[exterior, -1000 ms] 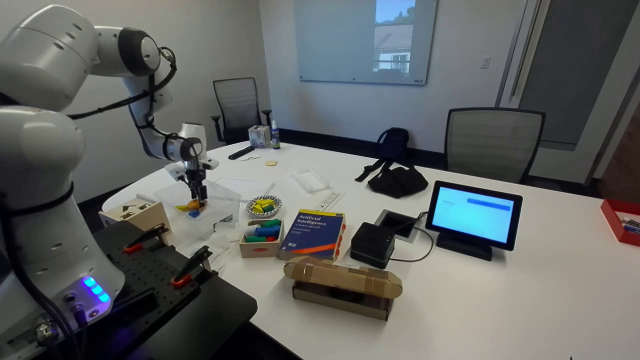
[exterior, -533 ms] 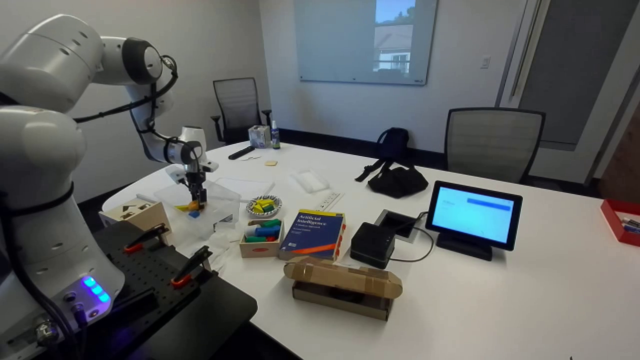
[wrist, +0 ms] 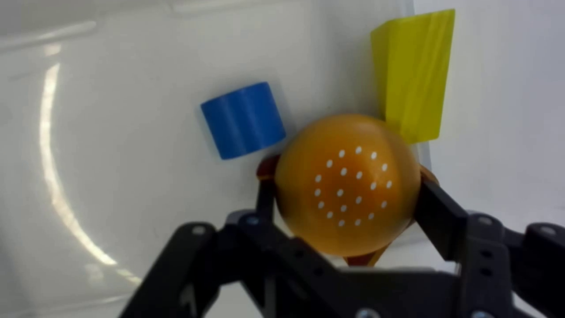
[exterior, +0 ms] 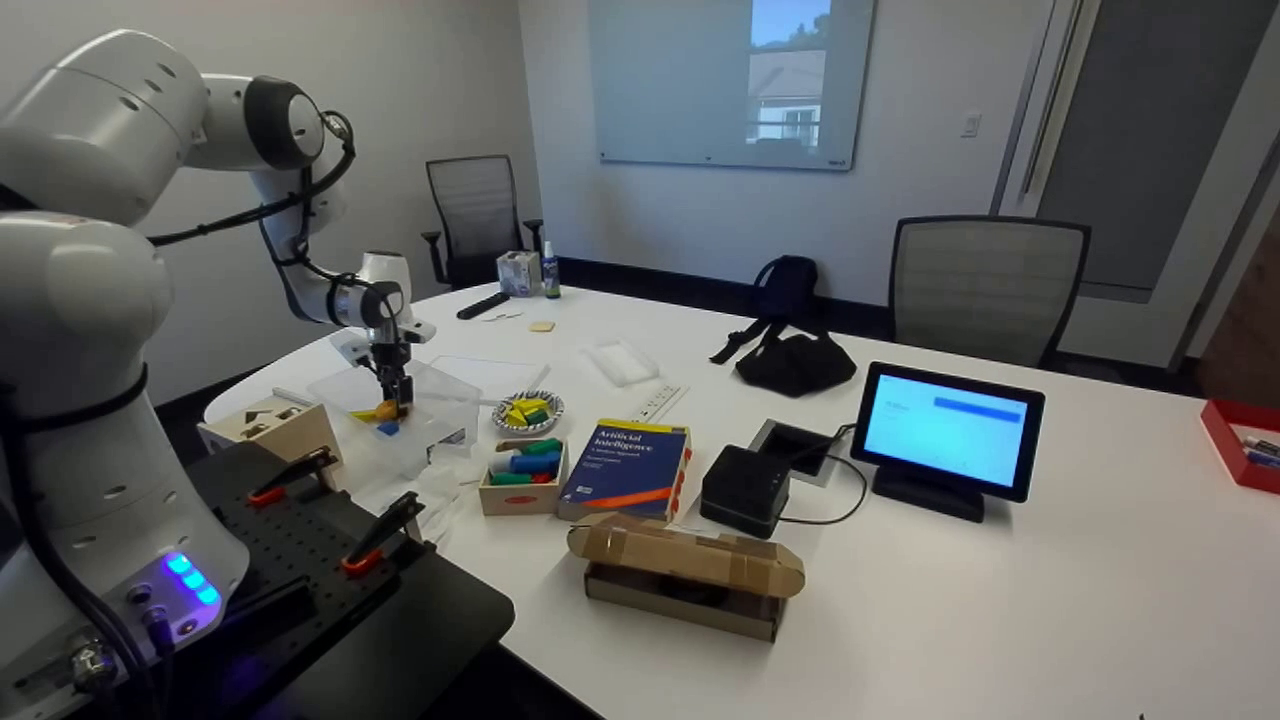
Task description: Shift two objects from the storage bin to the paper plate
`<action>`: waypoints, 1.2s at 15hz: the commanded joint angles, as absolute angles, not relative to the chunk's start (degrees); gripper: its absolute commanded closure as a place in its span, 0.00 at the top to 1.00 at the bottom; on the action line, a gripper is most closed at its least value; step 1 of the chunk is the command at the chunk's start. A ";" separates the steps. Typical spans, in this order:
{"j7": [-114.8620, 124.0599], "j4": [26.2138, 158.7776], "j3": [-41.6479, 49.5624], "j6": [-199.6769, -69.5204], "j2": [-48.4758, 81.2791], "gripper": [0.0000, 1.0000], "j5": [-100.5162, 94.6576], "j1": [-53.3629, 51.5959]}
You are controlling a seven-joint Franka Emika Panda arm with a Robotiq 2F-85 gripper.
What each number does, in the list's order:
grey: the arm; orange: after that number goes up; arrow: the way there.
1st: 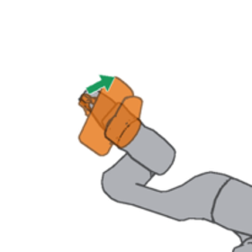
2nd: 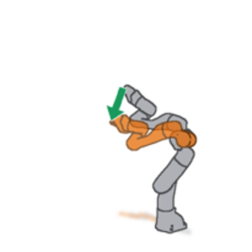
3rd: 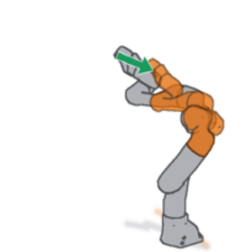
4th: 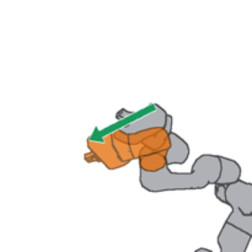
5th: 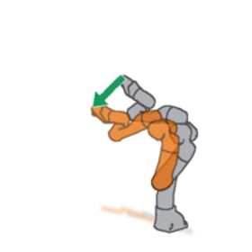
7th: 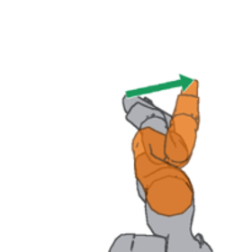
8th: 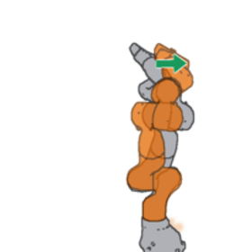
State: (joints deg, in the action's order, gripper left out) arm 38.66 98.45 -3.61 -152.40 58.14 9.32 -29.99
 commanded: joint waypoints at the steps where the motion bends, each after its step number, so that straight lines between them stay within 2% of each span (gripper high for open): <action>1: 39.56 101.96 -3.56 -148.74 53.34 0.55 9.18 -29.79; 6: 39.12 108.85 -4.00 -143.09 44.24 0.55 8.86 -28.59; 11: 39.61 113.89 -3.31 -143.61 35.87 0.55 10.43 -24.07; 18: 41.57 110.08 1.46 -148.77 38.85 0.55 10.81 -16.59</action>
